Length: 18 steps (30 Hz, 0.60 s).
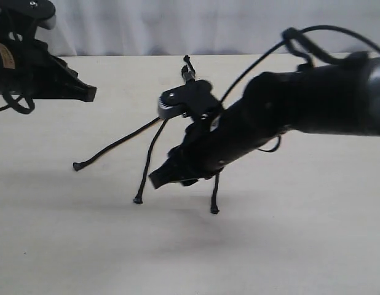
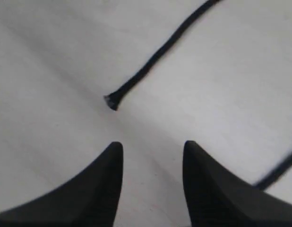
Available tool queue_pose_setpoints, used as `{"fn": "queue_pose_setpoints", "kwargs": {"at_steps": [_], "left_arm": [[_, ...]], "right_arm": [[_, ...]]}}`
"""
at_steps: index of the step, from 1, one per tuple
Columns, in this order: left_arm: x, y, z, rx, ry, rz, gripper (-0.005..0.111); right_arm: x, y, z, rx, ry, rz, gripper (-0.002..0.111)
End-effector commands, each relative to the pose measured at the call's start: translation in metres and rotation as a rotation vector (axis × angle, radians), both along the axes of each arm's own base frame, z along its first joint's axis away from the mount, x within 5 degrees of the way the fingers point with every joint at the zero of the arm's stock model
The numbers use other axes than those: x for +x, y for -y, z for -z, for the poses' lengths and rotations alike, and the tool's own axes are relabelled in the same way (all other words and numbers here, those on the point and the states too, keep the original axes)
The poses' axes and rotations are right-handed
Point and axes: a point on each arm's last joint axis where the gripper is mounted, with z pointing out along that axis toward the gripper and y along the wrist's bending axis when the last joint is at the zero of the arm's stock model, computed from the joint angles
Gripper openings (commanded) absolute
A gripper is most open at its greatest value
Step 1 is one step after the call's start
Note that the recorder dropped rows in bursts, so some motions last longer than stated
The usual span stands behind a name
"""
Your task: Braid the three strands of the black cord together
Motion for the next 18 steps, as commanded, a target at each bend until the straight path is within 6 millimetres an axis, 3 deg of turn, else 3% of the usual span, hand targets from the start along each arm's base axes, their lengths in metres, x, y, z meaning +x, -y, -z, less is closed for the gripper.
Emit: {"fn": "queue_pose_setpoints", "kwargs": {"at_steps": [1,8,13,18], "left_arm": [[-0.013,-0.008,-0.016,-0.014,0.08,-0.015,0.0],[-0.017,-0.028,-0.02,-0.033,0.073,-0.105,0.0],[-0.017,-0.029,-0.02,-0.036,0.083,-0.107,0.0],[-0.017,-0.029,-0.02,-0.036,0.085,-0.106,0.0]], "right_arm": [[0.005,-0.042,0.019,-0.034,-0.077,-0.083,0.046],[0.029,-0.08,0.032,-0.071,-0.135,-0.094,0.046],[0.049,-0.086,0.044,-0.159,-0.118,-0.023,0.046],[0.054,-0.088,0.059,-0.201,-0.129,-0.021,0.046]]}}
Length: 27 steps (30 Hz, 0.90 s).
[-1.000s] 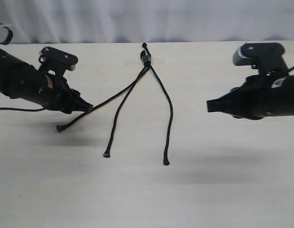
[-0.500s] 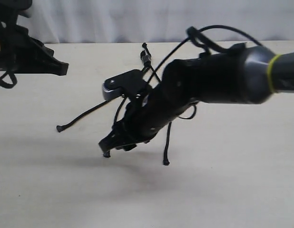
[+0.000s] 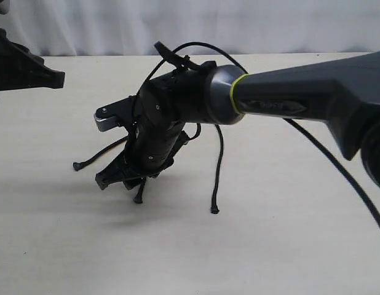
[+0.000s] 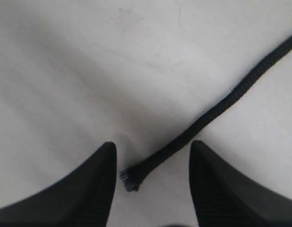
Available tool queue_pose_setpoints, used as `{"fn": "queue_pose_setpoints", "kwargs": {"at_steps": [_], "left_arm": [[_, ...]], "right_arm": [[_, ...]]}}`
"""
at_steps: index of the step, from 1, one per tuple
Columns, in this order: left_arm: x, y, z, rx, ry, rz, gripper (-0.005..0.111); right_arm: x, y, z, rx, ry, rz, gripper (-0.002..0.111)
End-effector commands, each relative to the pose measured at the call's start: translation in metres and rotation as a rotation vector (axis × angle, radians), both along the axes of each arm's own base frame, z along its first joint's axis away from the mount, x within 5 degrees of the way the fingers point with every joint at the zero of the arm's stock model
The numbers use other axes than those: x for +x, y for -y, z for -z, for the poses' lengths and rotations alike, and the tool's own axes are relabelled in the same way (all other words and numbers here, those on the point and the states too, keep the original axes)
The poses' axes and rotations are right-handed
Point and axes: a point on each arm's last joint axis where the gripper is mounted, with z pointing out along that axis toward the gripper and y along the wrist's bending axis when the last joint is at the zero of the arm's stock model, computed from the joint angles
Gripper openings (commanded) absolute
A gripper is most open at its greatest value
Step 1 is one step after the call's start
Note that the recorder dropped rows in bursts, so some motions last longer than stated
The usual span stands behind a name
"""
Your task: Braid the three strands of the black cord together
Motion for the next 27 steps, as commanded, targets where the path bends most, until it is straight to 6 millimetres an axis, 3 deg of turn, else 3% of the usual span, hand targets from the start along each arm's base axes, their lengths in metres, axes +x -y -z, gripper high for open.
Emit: {"fn": "queue_pose_setpoints", "kwargs": {"at_steps": [1,5,10,14,16,20,21,27], "left_arm": [[0.0,0.0,-0.002,-0.011,0.018,-0.003,0.0],[0.0,0.0,-0.002,-0.011,0.019,-0.002,0.0],[0.0,0.0,-0.002,-0.011,0.019,-0.002,0.0],[0.0,0.0,-0.002,-0.011,0.019,-0.002,0.0],[0.0,0.0,-0.002,-0.011,0.019,-0.002,0.0],[-0.001,0.0,-0.001,-0.017,0.012,-0.008,0.0],[-0.001,0.0,-0.001,-0.026,0.011,-0.012,0.0],[-0.001,0.0,-0.001,-0.028,0.011,-0.013,0.0]], "right_arm": [[0.004,-0.001,0.015,-0.047,-0.003,-0.002,0.046],[0.006,0.0,0.024,-0.069,0.009,-0.016,0.039],[0.007,0.001,0.025,-0.095,0.035,-0.078,0.006],[0.008,0.005,0.007,-0.108,0.069,-0.118,0.004],[0.009,0.021,-0.033,-0.17,0.136,-0.146,0.004],[0.017,0.051,-0.072,-0.266,0.212,-0.139,0.004],[0.023,0.069,-0.088,-0.317,0.245,-0.115,0.004],[0.054,0.135,-0.11,-0.327,0.253,0.087,0.004]]}}
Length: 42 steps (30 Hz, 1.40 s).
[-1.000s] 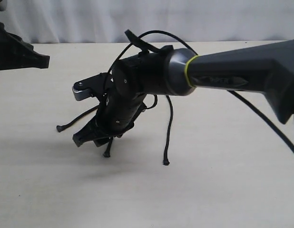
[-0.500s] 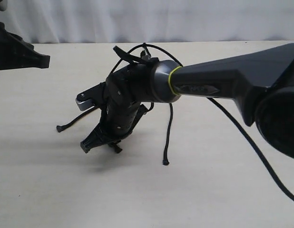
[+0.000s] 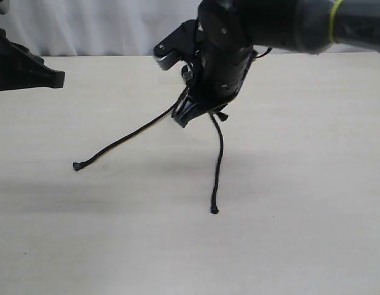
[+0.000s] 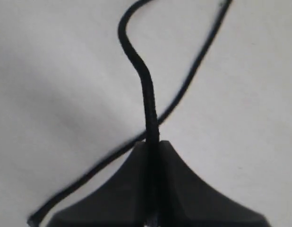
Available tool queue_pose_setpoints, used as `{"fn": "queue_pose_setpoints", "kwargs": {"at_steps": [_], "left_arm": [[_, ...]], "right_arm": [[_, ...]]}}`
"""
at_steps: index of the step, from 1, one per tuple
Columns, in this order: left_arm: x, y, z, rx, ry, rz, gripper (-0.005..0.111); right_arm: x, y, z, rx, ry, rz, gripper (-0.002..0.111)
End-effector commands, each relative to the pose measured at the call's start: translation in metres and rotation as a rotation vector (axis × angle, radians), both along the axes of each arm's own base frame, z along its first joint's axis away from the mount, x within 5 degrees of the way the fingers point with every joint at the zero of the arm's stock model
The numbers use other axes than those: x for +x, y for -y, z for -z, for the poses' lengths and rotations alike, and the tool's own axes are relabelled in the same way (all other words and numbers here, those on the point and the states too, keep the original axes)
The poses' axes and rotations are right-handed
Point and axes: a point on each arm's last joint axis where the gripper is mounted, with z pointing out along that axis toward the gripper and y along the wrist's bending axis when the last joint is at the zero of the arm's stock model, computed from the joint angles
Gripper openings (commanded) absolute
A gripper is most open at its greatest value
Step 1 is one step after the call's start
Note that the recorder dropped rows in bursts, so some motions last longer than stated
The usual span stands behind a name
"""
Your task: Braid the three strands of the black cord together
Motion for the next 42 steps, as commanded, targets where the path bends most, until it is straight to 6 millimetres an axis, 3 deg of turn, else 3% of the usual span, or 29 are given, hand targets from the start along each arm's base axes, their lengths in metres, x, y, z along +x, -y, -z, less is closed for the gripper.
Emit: {"fn": "queue_pose_setpoints", "kwargs": {"at_steps": [1,4,11,17,24,27,28,31,32,35,37,40,42], "left_arm": [[-0.001,0.0,-0.001,-0.019,0.011,-0.009,0.0],[-0.001,0.0,-0.001,-0.019,0.011,-0.009,0.0],[-0.001,0.0,-0.002,-0.02,0.013,-0.008,0.0],[-0.001,0.0,-0.001,-0.027,0.008,-0.013,0.0],[-0.001,0.001,-0.001,-0.057,0.005,-0.025,0.0],[-0.001,0.002,-0.001,-0.08,0.003,-0.036,0.0],[-0.001,0.002,-0.001,-0.08,0.006,-0.034,0.0],[-0.002,0.016,-0.001,-0.081,0.009,0.016,0.003],[-0.003,0.027,-0.002,-0.083,0.014,0.056,0.009],[-0.006,0.045,-0.004,-0.085,0.037,0.13,0.024],[-0.009,0.064,-0.004,-0.09,0.056,0.201,0.037],[-0.01,0.082,0.002,-0.094,0.052,0.266,0.043],[-0.009,0.1,0.013,-0.094,0.038,0.321,0.043]], "right_arm": [[0.021,0.046,-0.01,0.008,0.017,0.146,0.004],[0.034,0.084,0.001,0.023,0.014,0.264,0.004],[0.04,0.128,0.039,0.111,0.039,0.378,0.004],[0.03,0.15,0.074,0.134,-0.001,0.433,0.004],[0.015,0.156,0.119,0.084,-0.136,0.492,0.004],[0.013,0.157,0.128,0.065,-0.176,0.514,0.022],[0.013,0.157,0.125,0.074,-0.169,0.534,0.033],[0.014,0.158,0.104,0.093,-0.103,0.518,0.051],[0.014,0.16,0.081,0.096,-0.032,0.496,0.056],[0.007,0.161,0.04,0.159,0.101,0.471,0.057],[-0.006,0.16,0.004,0.265,0.252,0.439,0.04],[-0.031,0.161,-0.029,0.377,0.429,0.378,0.008],[-0.057,0.168,-0.047,0.456,0.55,0.355,0.004]]}}
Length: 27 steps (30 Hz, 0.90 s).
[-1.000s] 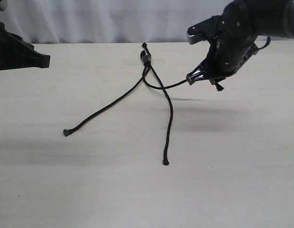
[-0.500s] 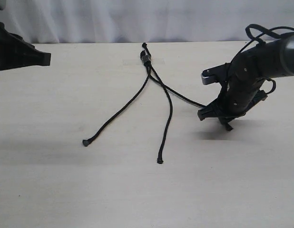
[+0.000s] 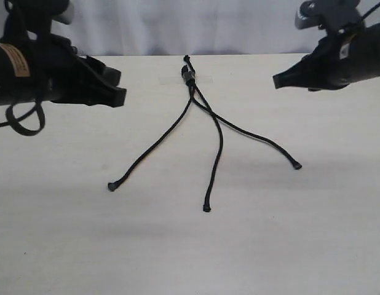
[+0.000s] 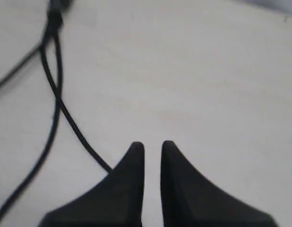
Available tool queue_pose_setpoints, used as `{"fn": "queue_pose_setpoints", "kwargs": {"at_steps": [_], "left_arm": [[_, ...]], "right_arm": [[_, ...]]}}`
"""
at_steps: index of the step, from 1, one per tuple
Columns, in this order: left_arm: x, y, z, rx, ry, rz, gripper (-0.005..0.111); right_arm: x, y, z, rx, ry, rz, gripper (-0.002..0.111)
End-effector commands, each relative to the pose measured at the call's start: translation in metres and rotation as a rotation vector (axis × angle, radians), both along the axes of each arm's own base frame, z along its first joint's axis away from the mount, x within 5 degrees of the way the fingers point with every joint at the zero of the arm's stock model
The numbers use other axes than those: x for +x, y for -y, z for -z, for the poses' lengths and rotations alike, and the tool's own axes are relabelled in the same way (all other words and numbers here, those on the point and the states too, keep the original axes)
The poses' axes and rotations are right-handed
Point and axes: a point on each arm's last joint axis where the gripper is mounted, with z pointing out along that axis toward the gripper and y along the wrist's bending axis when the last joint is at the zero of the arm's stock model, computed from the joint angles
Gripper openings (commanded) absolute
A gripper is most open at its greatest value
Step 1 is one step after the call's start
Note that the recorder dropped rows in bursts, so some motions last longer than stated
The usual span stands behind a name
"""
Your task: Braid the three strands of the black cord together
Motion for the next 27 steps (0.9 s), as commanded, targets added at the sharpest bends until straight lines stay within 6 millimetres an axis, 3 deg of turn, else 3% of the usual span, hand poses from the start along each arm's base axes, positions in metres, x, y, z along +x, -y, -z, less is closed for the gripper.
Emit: {"fn": "queue_pose_setpoints", "kwargs": {"at_steps": [1,8,19,27], "left_arm": [[0.002,0.027,0.016,-0.003,-0.015,0.084,0.043],[0.01,0.066,0.053,0.063,-0.152,0.172,0.043],[0.026,0.145,0.119,0.183,-0.385,0.277,0.043],[0.038,0.163,0.151,0.236,-0.455,0.284,0.043]], "right_arm": [[-0.037,0.01,-0.028,0.081,0.227,-0.022,0.004],[-0.074,0.04,-0.023,0.144,0.312,0.08,0.004],[-0.074,0.046,-0.016,0.148,0.323,0.099,0.004],[-0.074,0.046,-0.016,0.148,0.323,0.099,0.004]]}}
